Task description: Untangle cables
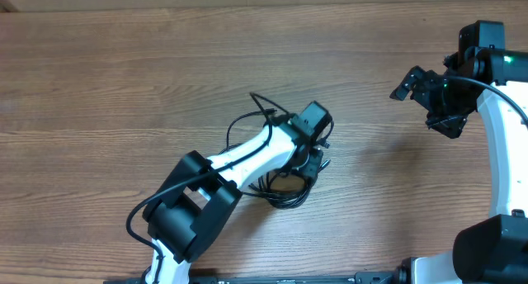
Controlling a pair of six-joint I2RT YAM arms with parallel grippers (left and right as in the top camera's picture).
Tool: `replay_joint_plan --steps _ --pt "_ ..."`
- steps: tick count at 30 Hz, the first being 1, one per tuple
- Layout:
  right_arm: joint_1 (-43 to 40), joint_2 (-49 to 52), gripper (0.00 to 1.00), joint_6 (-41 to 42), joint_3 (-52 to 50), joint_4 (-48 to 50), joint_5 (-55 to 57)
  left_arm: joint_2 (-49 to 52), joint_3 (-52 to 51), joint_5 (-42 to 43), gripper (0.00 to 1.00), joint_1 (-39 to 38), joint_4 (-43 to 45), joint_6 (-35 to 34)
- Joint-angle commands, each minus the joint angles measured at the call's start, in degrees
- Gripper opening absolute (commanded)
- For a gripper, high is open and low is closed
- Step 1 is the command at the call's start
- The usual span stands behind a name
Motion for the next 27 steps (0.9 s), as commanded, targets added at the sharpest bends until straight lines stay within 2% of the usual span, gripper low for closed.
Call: replay_joint_plan --steps 1,5,8,15,18,21,27 --pt "0.22 -0.04 1.00 -0.24 0.76 0.13 0.42 -0.15 11.87 -0.52 0.04 2.32 -6.10 8.15" --pt "0.22 -0.04 1.00 -0.48 0.76 0.11 0.42 -0.15 22.82 -0.52 0.04 3.85 -15.26 10.21" --pt "0.22 -0.04 1.00 -0.66 0.76 0.09 0.42 -0.15 25.88 -0.13 0.04 3.87 -18.71 10.16" --pt "0.22 -0.04 1.00 -0.63 0.76 0.11 0.42 -0.11 24.90 0.87 0.05 2.91 -22.67 7.76" --pt "0.22 -0.04 1.00 -0.63 0.76 0.87 0.42 -0.11 24.09 1.01 0.19 2.86 -22.97 7.54" --pt "0.20 -0.04 1.00 -0.66 0.76 1.20 0.42 -0.11 23.10 1.14 0.25 2.82 -22.93 6.23" --pt "0.22 -0.04 1.00 -0.63 0.76 0.98 -0.04 -0.11 21.35 1.25 0.22 1.84 -21.99 5.16"
